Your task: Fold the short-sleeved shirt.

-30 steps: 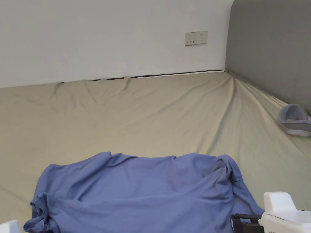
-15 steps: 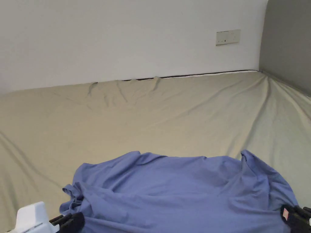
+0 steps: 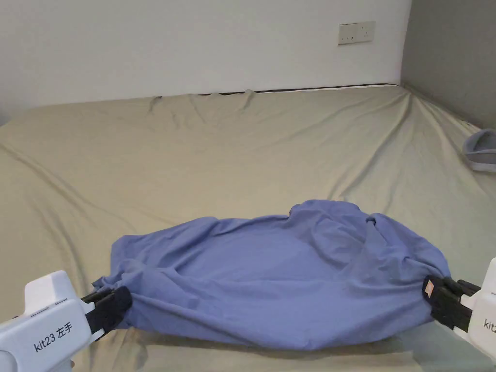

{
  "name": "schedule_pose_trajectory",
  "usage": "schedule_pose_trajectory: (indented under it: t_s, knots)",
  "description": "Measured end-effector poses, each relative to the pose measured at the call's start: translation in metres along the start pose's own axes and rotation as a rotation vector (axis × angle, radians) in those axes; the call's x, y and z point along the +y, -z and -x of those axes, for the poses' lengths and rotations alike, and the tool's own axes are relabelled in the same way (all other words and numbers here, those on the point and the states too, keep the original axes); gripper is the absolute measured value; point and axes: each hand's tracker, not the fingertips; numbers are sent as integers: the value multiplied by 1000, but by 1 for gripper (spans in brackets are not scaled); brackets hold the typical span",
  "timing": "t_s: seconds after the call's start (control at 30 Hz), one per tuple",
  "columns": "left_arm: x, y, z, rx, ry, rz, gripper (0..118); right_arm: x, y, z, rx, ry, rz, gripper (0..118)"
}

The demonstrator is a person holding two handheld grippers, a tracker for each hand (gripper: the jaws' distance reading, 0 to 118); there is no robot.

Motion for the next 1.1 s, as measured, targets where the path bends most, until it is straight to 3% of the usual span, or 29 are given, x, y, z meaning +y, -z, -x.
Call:
schedule_pose_trajectory:
  t_s: [0.1, 0.2, 0.23, 0.27, 0.3, 0.33, 0.37, 0.4, 0.6, 0.67, 0.7, 0.73, 0.77, 0.83, 0.87, 1.03, 1.07, 1.1]
  knots:
    - [-24, -7, 1, 9, -11, 51, 8, -28, -8, -5, -28, 4, 46, 7]
    - [-34, -6, -6, 60, 67, 61, 8, -45, -4, -13, -65, -33, 60, 8]
    - [-36, -3, -6, 86, 67, 66, 11, -48, 0, -13, -86, -51, 80, 13]
    - [-36, -1, -7, 104, 57, 65, 25, -50, 5, -13, -109, -77, 114, 30]
    - [-37, -1, -8, 131, 48, 68, 52, -52, 9, -13, -131, -112, 146, 59]
    - [-36, -2, -8, 158, 51, 88, 93, -53, 11, -13, -149, -155, 156, 97]
    - [-36, -4, -9, 171, 51, 94, 114, -53, 10, -12, -148, -175, 138, 110]
    - [-35, -8, -11, 182, 49, 95, 118, -51, 5, -11, -151, -194, 94, 111]
    - [8, -25, -37, 122, 151, -12, 112, -2, 6, 13, -63, -191, -31, 109]
    - [28, -20, -51, 123, 189, -64, 93, 13, 19, 27, -74, -235, -56, 97]
    - [39, -14, -57, 130, 197, -73, 69, 21, 25, 37, -81, -273, -67, 79]
    - [51, -7, -61, 139, 202, -82, 22, 29, 33, 46, -93, -315, -82, 37]
    - [61, 1, -65, 157, 208, -81, 0, 36, 41, 52, -96, -348, -90, 2]
    - [85, 24, -69, 231, 201, -35, 0, 53, 60, 68, -104, -349, -80, 0]
    - [95, 31, -68, 235, 200, -33, 0, 62, 67, 72, -135, -375, -151, 0]
    - [129, 98, -56, 263, 251, -13, 0, 95, 120, 83, -84, -376, -108, 0]
    - [131, 113, -53, 274, 254, 2, 8, 99, 130, 83, -80, -376, -106, 0]
    - [132, 129, -47, 278, 249, 12, 30, 103, 141, 83, -73, -372, -100, 0]
